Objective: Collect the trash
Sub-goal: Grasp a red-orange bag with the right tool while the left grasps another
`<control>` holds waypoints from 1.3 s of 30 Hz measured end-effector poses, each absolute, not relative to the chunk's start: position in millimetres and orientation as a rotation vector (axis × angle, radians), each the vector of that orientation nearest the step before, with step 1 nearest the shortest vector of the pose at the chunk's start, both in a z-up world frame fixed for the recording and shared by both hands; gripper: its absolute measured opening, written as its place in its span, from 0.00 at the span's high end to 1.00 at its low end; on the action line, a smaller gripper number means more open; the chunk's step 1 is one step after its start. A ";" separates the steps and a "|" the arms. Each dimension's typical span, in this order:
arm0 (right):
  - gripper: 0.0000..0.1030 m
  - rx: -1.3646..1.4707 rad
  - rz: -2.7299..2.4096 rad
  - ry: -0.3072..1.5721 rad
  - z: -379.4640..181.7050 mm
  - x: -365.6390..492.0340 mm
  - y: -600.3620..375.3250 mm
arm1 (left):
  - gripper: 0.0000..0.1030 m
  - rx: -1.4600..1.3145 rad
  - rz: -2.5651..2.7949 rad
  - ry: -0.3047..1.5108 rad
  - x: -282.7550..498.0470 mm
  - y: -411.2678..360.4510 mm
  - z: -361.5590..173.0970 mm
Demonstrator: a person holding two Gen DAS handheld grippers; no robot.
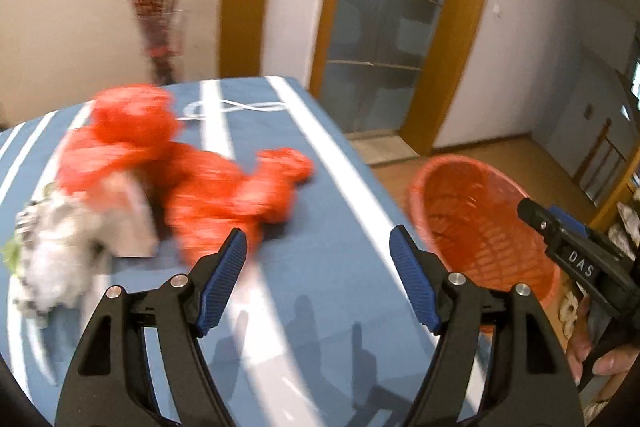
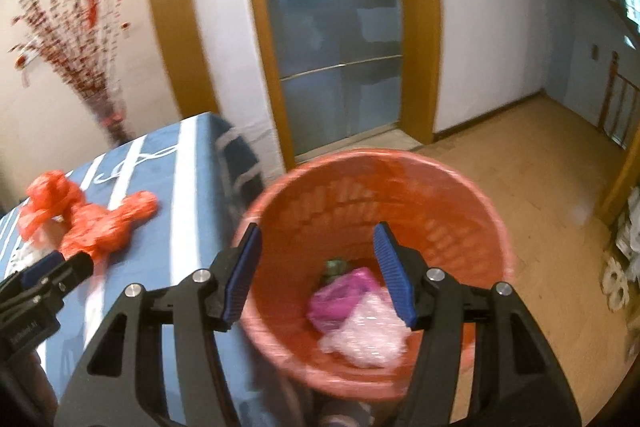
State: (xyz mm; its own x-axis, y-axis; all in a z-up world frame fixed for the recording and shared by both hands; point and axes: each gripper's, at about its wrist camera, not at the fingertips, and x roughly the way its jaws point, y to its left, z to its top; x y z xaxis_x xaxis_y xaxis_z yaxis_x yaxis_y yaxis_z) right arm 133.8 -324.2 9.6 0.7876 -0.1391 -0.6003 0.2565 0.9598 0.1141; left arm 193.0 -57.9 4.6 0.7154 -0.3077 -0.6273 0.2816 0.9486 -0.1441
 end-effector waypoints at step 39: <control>0.73 0.150 0.064 0.880 -35.8 238.0 -158.5 | 0.29 -0.192 0.016 0.685 193.2 128.0 3.2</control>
